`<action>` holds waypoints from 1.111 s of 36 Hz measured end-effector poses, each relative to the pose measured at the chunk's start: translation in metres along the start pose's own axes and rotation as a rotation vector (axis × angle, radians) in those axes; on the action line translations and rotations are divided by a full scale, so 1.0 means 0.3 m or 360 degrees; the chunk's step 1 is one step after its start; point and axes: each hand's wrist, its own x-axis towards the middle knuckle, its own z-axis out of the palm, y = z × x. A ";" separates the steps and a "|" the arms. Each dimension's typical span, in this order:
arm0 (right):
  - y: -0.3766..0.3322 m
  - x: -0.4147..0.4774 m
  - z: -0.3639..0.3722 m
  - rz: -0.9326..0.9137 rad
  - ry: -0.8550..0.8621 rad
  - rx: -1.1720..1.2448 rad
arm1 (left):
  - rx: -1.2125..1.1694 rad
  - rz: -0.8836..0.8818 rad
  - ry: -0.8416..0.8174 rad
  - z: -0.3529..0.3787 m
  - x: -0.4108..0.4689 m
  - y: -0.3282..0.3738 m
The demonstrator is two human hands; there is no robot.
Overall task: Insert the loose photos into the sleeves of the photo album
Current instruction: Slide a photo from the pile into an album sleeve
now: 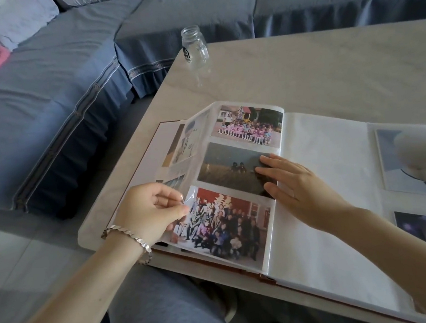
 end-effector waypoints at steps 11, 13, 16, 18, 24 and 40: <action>0.006 0.001 0.004 -0.0010 0.0019 0.0013 | 0.0030 0.0151 0.0022 -0.023 -0.012 0.024; 0.006 0.000 0.004 -0.0016 0.0029 0.0026 | -0.0031 0.0167 -0.0022 -0.027 -0.013 0.032; 0.007 -0.002 0.002 -0.0013 0.0013 0.0016 | -0.0066 0.0170 -0.0060 -0.023 -0.003 0.022; 0.007 0.000 0.001 -0.0009 -0.0013 0.0000 | -0.0070 0.0141 -0.0057 -0.013 0.008 0.000; 0.018 0.002 0.017 -0.0029 -0.0031 -0.0035 | 0.0732 0.0270 0.0084 0.094 0.005 -0.082; 0.040 -0.013 -0.003 -0.0141 0.0011 -0.0021 | 0.1124 0.0619 -0.0411 0.260 0.030 -0.120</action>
